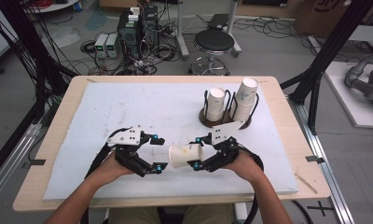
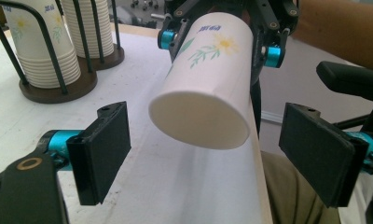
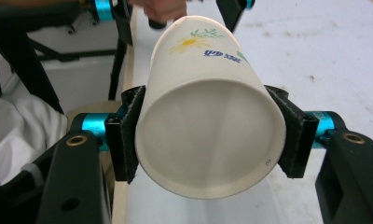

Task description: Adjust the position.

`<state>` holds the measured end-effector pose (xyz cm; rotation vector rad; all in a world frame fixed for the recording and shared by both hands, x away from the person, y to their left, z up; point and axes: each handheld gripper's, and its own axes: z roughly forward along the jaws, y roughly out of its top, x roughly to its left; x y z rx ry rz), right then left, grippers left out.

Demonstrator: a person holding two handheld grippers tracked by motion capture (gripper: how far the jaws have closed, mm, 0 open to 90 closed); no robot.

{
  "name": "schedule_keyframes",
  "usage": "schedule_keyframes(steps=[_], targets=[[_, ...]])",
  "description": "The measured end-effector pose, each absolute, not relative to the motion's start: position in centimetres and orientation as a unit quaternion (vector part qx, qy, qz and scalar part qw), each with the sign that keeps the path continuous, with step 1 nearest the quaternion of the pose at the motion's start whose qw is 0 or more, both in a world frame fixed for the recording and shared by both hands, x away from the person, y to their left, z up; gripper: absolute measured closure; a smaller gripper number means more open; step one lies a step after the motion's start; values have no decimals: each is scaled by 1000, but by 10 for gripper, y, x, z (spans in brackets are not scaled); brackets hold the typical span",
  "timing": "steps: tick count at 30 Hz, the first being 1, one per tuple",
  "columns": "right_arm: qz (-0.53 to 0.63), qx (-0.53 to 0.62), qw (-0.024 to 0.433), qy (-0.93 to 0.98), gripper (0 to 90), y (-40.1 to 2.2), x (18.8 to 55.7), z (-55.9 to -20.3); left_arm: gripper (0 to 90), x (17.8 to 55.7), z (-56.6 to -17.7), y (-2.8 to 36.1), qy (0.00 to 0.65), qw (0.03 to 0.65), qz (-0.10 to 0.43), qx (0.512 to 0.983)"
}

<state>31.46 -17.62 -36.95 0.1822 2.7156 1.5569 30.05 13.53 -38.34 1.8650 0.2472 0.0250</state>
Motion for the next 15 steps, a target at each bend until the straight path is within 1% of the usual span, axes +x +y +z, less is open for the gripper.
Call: schedule_keyframes(steps=[15], targets=[[544, 56, -15, 837, 368, -175, 313, -373, 158, 300, -392, 128, 102, 611, 6, 785]])
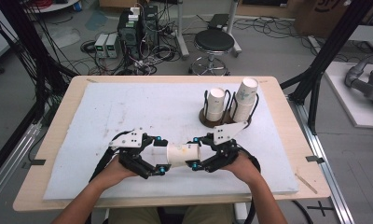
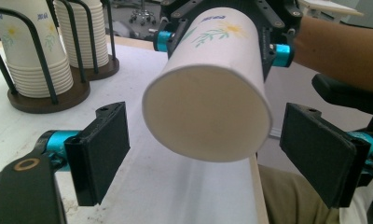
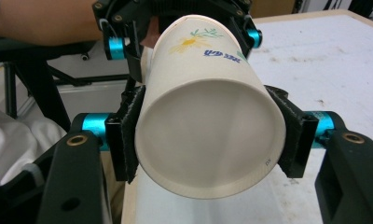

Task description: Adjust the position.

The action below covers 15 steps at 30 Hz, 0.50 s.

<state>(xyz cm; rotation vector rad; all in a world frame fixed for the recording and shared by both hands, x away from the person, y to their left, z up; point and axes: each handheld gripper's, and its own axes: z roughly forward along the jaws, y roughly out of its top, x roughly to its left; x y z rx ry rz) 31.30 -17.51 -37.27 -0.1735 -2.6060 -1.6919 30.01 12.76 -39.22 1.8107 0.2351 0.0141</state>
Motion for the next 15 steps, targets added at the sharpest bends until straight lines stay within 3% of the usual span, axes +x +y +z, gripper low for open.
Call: schedule_keyframes(steps=[15], targets=[[-552, -49, 27, -832, 369, -171, 314, -372, 171, 301, -394, 118, 91, 621, -4, 779]])
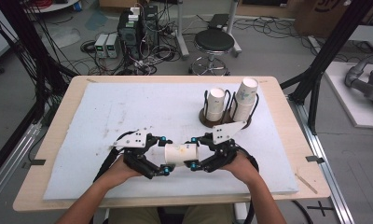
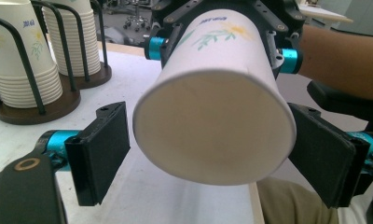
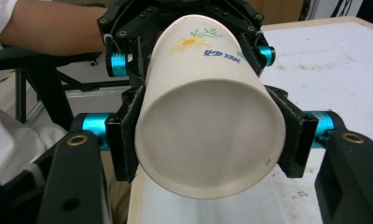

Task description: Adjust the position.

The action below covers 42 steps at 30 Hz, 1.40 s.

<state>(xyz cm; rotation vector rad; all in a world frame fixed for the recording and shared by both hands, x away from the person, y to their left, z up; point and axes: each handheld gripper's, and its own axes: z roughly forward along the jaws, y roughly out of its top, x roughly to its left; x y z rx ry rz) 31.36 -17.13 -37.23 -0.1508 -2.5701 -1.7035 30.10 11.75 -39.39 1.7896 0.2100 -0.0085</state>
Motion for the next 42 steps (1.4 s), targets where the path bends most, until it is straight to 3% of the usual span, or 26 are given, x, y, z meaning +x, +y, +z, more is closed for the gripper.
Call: schedule_keyframes(steps=[5, 11, 22, 29, 42], targets=[[-550, -47, 30, -833, 370, -170, 314, -373, 267, 301, -394, 119, 76, 617, 5, 783], [-548, -46, 29, -834, 372, -171, 315, -373, 291, 302, -394, 119, 78, 618, 4, 782], [-541, -55, 28, -839, 358, -168, 314, -372, 310, 301, -391, 120, 89, 609, 0, 788], [-536, -74, 11, -841, 210, -166, 312, -366, 326, 303, -388, 125, 97, 601, 0, 793], [-516, -83, -35, -852, 209, -171, 309, -350, 319, 306, -362, 132, 99, 539, 27, 836]])
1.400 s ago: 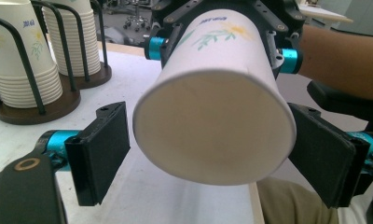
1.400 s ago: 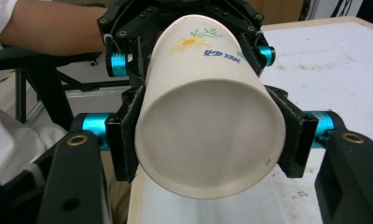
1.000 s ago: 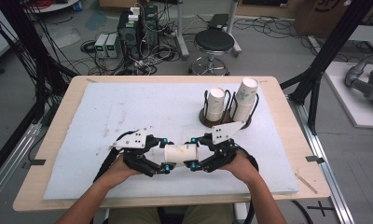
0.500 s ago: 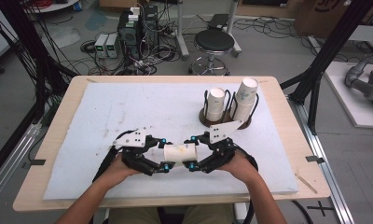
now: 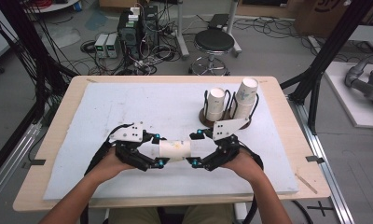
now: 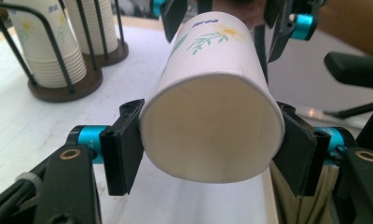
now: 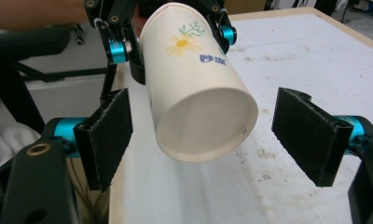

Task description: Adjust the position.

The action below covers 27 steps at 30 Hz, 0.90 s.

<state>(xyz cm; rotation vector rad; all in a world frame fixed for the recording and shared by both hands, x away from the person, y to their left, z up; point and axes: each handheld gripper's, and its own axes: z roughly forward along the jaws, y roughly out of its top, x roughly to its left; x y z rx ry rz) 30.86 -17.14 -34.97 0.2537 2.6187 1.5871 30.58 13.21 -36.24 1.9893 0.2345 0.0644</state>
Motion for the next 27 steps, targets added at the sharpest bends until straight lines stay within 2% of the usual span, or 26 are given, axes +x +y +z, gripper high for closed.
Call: schedule_keyframes(steps=[9, 22, 27], targets=[[454, 52, 79, 886, 209, -156, 308, -335, 320, 311, -344, 126, 89, 460, 38, 882], [370, 13, 101, 923, 210, -127, 312, -330, 323, 317, -322, 106, 85, 352, 33, 932], [341, 5, 103, 934, 210, -118, 313, -333, 322, 320, -318, 102, 85, 329, 34, 940]])
